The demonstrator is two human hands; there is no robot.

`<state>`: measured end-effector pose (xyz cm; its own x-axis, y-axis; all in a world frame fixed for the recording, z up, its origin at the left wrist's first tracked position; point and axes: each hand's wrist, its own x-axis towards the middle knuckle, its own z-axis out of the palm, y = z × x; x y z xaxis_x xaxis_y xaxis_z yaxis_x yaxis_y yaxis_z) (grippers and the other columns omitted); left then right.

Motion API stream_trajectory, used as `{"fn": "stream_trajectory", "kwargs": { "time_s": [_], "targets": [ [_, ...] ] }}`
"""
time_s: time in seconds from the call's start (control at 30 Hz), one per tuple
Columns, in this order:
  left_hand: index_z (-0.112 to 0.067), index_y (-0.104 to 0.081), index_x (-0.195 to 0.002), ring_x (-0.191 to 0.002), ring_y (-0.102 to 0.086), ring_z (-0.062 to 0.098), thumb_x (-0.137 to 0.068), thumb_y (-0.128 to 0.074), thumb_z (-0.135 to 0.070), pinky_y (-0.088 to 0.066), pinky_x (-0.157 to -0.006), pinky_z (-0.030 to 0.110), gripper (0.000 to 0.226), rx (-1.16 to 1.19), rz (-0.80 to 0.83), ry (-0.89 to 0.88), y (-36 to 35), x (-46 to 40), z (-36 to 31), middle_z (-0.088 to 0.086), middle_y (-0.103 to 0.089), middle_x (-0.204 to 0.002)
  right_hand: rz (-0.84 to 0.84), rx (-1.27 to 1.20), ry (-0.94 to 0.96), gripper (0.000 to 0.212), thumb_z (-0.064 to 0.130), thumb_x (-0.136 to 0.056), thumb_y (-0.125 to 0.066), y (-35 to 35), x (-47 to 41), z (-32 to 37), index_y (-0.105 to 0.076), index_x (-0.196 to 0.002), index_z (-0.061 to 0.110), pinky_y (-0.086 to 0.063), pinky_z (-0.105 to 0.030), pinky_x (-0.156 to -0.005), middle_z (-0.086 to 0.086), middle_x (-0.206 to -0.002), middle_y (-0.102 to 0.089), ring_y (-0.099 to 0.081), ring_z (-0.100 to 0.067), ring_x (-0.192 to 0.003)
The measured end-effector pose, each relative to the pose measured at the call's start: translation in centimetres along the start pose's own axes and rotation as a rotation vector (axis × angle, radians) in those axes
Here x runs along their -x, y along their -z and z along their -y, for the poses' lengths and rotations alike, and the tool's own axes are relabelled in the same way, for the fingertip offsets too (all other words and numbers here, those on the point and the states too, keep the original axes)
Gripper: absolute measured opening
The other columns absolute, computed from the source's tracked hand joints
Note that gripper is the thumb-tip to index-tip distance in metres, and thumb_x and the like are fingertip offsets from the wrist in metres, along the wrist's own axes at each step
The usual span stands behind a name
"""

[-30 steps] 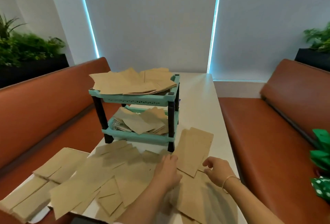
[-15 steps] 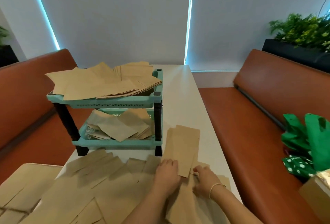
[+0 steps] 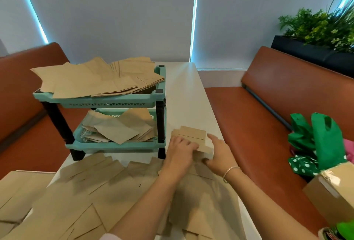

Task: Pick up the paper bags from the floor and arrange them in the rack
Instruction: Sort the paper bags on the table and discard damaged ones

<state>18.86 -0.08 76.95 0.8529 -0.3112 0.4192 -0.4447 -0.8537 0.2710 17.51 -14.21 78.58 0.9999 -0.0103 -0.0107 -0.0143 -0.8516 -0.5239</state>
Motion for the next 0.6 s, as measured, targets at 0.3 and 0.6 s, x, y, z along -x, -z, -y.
{"fn": "stream_trajectory", "kwargs": {
  "time_s": [0.3,0.6],
  "targets": [
    [-0.015,-0.034,-0.141,-0.130,-0.032,0.017,-0.088,-0.063,-0.022,-0.030,-0.107,0.027,0.061,0.294,-0.095,0.448,0.8,1.3,-1.5,-0.001,-0.040,-0.139,-0.410,-0.101,0.018,0.024,0.006,-0.082,-0.059,4.0,1.2,1.5,-0.073,-0.092,0.022,-0.051,-0.029,-0.079,0.004,-0.093,-0.072,-0.064,-0.019,-0.090],
    [-0.014,-0.018,-0.143,-0.129,-0.031,0.026,-0.067,-0.075,-0.053,-0.039,-0.103,0.035,0.102,0.073,0.480,0.710,-3.6,4.9,-1.9,0.009,-0.029,-0.142,-0.442,-0.114,-0.058,0.019,0.009,-0.084,-0.059,4.2,3.8,-0.6,-0.073,-0.087,0.022,-0.046,-0.021,-0.074,0.006,-0.086,-0.071,-0.063,-0.015,-0.083]
  ]
}}
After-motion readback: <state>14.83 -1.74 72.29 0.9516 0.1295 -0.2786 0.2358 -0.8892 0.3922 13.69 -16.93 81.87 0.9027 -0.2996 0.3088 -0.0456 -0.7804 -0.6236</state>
